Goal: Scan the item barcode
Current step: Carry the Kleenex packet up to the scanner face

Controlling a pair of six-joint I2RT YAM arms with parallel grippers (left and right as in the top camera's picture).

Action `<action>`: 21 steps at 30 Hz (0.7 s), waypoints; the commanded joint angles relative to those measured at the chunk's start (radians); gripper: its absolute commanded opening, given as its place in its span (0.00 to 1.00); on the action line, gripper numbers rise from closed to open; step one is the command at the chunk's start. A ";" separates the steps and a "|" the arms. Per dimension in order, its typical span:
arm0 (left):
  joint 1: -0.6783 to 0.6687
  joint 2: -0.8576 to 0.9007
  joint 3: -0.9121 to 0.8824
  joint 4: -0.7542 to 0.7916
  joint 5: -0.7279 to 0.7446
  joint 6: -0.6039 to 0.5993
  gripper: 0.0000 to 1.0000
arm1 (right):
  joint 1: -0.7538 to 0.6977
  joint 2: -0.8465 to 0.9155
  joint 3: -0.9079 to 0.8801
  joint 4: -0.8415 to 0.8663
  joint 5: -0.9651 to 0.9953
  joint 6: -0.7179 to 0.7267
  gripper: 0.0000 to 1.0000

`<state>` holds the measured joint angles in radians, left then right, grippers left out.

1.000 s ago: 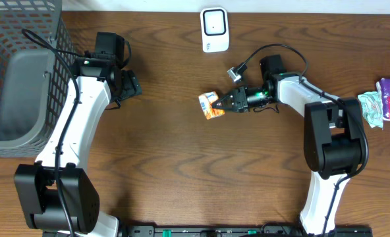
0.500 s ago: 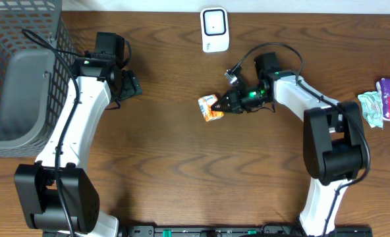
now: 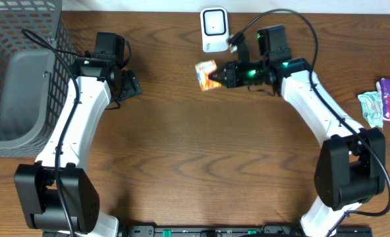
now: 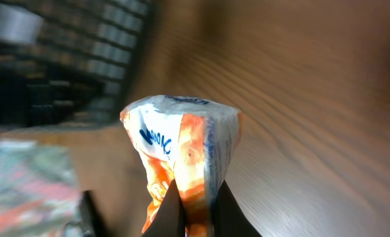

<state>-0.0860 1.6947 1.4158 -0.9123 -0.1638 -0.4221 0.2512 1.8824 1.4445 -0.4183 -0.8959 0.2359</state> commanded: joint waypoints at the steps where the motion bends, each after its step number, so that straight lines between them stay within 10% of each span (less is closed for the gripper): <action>1: 0.003 0.003 0.008 -0.003 -0.017 -0.013 0.98 | -0.051 -0.010 0.015 0.079 -0.304 0.059 0.01; 21: 0.003 0.003 0.008 -0.003 -0.017 -0.013 0.98 | -0.132 -0.009 0.015 0.232 -0.438 0.356 0.01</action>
<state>-0.0860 1.6947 1.4158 -0.9123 -0.1638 -0.4221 0.1295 1.8828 1.4456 -0.1890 -1.3041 0.5602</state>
